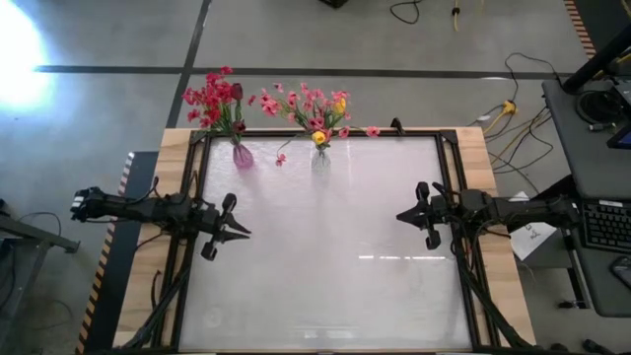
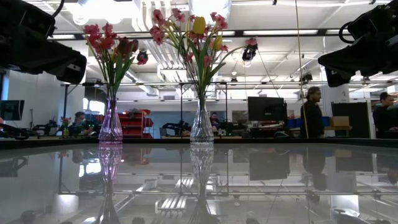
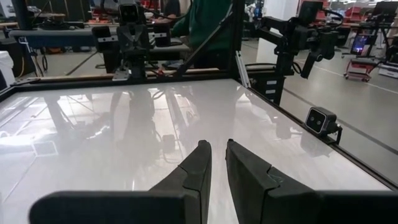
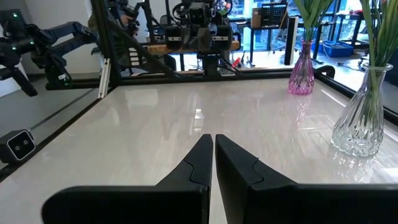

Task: Sort flowers into vase by color
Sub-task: Return to Home Position

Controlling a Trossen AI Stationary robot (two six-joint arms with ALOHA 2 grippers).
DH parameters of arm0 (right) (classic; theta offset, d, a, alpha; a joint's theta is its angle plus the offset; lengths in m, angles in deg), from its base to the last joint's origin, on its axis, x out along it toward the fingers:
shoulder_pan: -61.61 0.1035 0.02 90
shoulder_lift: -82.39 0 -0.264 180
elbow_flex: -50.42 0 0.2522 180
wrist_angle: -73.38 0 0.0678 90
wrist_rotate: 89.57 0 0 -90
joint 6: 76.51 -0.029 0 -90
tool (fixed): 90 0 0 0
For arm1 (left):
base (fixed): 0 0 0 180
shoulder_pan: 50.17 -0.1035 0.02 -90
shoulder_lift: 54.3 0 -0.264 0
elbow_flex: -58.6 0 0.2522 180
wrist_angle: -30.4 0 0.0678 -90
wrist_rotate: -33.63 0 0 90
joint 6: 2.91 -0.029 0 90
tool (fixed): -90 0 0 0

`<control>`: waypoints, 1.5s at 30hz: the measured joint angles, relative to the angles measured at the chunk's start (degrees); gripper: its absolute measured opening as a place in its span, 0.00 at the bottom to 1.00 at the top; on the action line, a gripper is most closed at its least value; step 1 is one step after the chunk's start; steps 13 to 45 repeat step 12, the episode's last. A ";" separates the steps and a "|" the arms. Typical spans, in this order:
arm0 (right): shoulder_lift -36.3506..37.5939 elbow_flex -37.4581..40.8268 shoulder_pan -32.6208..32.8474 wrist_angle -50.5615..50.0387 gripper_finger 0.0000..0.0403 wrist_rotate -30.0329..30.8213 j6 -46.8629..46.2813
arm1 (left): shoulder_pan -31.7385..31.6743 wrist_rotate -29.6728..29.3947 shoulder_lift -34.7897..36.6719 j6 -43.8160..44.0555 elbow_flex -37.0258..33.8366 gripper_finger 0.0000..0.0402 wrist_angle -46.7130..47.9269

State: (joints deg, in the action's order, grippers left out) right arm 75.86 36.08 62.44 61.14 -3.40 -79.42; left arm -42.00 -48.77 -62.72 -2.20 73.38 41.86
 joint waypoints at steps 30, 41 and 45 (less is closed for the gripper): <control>0.00 0.00 0.01 0.02 0.03 0.00 -0.01 | -0.02 -0.01 -1.33 0.01 0.00 0.09 0.00; 0.00 0.00 0.01 0.02 0.03 0.00 -0.01 | -0.02 -0.01 -1.33 0.01 0.00 0.09 0.00; 0.00 0.00 0.01 0.02 0.03 0.00 -0.01 | -0.02 -0.01 -1.33 0.01 0.00 0.09 0.00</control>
